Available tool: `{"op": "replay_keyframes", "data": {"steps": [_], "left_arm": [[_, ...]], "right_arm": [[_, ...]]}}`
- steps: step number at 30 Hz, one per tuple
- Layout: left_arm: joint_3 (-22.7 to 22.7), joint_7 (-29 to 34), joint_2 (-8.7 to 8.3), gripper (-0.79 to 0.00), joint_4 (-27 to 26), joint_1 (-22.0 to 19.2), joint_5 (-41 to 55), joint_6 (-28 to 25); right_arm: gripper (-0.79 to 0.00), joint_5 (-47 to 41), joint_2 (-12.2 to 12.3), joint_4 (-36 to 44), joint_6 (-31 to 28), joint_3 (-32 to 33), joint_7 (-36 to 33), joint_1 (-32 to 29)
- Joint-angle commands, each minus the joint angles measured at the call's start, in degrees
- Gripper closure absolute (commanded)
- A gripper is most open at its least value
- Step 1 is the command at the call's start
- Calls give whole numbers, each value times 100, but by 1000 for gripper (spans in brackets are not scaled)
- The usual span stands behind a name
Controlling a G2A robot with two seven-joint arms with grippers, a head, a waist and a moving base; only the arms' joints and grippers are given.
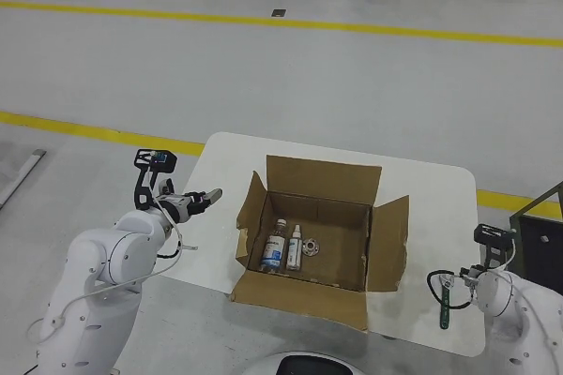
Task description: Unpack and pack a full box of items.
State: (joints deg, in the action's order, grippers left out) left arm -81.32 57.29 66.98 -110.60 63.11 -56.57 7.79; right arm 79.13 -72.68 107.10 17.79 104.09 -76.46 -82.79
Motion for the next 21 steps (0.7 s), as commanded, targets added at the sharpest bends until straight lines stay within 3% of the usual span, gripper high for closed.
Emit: {"op": "replay_keyframes", "data": {"steps": [1,8,10,14,19,21], "left_arm": [[0,0,0,-785,0,0,0,0],[0,0,0,-785,0,0,0,0],[0,0,0,-785,0,0,0,0],[0,0,0,-785,0,0,0,0],[0,0,0,-785,0,0,0,0],[0,0,0,-785,0,0,0,0]], "right_arm": [[0,-189,19,-468,-170,68,-142,200],[-6,-433,114,-1542,-1148,15,-937,799],[-55,-427,137,-1687,-1293,-15,-1109,927],[-234,-290,173,-1823,-1414,-132,-1154,1033],[-326,-168,207,-1760,-1607,-324,-1154,1016],[-329,-175,216,-1743,-1602,-356,-1154,986]]}}
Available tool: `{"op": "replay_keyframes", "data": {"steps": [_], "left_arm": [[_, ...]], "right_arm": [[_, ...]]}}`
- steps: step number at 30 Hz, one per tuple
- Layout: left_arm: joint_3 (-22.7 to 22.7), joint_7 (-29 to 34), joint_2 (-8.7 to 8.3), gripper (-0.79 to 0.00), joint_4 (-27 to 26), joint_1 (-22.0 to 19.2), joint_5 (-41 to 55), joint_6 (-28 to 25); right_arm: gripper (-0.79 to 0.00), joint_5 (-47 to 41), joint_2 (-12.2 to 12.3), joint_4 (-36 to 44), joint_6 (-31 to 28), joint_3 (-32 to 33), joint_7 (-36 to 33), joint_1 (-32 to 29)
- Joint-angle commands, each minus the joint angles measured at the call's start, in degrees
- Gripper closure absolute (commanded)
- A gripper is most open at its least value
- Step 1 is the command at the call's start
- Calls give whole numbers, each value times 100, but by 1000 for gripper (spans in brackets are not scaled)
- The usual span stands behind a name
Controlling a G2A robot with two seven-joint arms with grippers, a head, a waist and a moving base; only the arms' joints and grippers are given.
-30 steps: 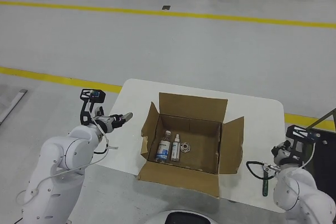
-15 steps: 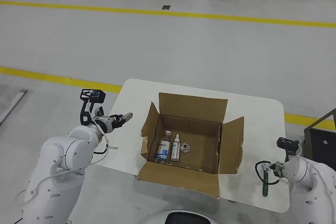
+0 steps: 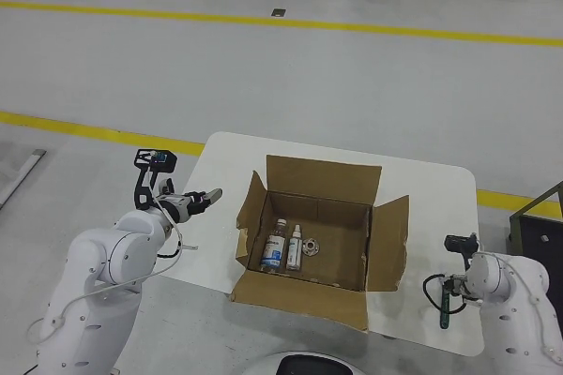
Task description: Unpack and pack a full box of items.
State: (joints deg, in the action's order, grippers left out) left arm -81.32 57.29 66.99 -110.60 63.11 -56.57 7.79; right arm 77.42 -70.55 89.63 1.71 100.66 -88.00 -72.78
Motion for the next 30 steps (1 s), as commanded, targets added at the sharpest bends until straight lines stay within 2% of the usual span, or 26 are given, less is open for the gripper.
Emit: {"op": "replay_keyframes", "data": {"steps": [1,14,30], "left_arm": [[0,0,0,-785,0,0,0,0],[0,0,0,-785,0,0,0,0],[0,0,0,-785,0,0,0,0]], "right_arm": [[-332,13,7,12,15,-31,0,-32],[-372,40,24,331,-6,-166,537,-551],[-376,-40,35,585,147,-101,1201,-1139]]}}
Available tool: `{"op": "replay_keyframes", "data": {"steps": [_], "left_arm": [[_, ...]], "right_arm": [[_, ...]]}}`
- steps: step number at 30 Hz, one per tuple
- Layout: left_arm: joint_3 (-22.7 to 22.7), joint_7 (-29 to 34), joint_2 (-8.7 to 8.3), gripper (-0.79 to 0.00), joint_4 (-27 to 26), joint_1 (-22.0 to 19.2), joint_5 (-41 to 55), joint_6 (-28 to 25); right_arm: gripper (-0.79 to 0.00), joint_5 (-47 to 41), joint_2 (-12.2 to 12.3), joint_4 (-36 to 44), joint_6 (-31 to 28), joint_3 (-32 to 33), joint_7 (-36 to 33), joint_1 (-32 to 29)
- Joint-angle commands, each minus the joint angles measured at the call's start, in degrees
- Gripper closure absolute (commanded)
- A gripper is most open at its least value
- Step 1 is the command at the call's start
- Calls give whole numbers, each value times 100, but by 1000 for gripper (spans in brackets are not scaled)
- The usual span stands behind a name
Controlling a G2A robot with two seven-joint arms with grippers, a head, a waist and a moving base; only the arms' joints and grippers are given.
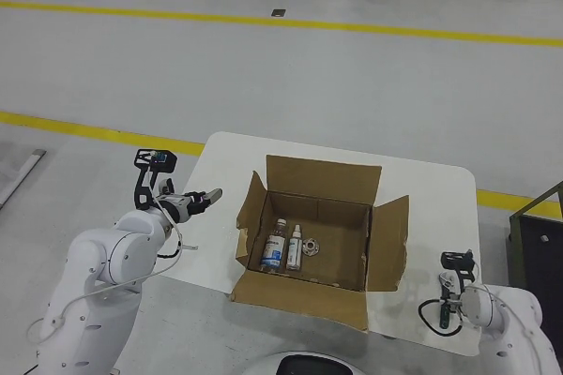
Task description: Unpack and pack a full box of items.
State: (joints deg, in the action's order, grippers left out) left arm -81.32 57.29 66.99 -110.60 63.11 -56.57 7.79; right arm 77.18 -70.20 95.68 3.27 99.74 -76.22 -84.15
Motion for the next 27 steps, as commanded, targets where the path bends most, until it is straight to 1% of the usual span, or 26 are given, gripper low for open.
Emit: {"op": "replay_keyframes", "data": {"steps": [1,7,16,19,23,27], "left_arm": [[0,0,0,-785,0,0,0,0],[0,0,0,-785,0,0,0,0],[0,0,0,-785,0,0,0,0],[0,0,0,-785,0,0,0,0],[0,0,0,-785,0,0,0,0],[0,0,0,-785,0,0,0,0]], "right_arm": [[-372,-23,0,-44,-11,-22,51,-1],[-348,-115,3,-280,-41,-70,231,49],[-323,-159,14,-461,-38,-145,326,113],[-317,-175,20,-464,-45,-145,365,112],[-339,-186,29,-295,-109,-143,465,8],[-332,-253,40,-225,-147,-83,546,-99]]}}
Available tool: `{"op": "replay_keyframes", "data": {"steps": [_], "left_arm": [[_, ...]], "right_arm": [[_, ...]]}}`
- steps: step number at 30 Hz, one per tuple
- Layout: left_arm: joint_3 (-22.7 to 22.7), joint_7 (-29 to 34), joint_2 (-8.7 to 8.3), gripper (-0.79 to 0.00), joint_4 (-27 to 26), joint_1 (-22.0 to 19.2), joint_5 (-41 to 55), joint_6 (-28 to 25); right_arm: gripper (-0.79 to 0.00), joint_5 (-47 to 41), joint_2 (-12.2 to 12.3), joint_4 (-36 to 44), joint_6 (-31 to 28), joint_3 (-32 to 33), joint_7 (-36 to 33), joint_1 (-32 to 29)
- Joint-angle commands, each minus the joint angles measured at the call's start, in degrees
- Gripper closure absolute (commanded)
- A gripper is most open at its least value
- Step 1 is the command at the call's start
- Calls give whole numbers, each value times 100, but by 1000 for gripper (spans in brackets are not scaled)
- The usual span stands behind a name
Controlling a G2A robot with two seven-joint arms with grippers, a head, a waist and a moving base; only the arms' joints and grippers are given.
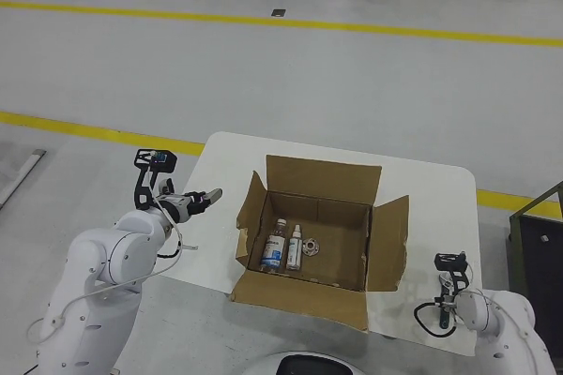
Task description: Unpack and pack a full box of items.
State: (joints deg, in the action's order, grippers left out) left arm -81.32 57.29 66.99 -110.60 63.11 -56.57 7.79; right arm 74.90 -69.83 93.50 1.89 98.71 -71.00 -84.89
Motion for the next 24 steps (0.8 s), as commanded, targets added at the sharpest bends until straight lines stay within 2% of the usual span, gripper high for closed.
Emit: {"op": "replay_keyframes", "data": {"steps": [1,24], "left_arm": [[0,0,0,-785,0,0,0,0],[0,0,0,-785,0,0,0,0]], "right_arm": [[-323,-39,7,-38,-23,40,56,-43],[-283,-409,90,-471,-419,171,447,0]]}}
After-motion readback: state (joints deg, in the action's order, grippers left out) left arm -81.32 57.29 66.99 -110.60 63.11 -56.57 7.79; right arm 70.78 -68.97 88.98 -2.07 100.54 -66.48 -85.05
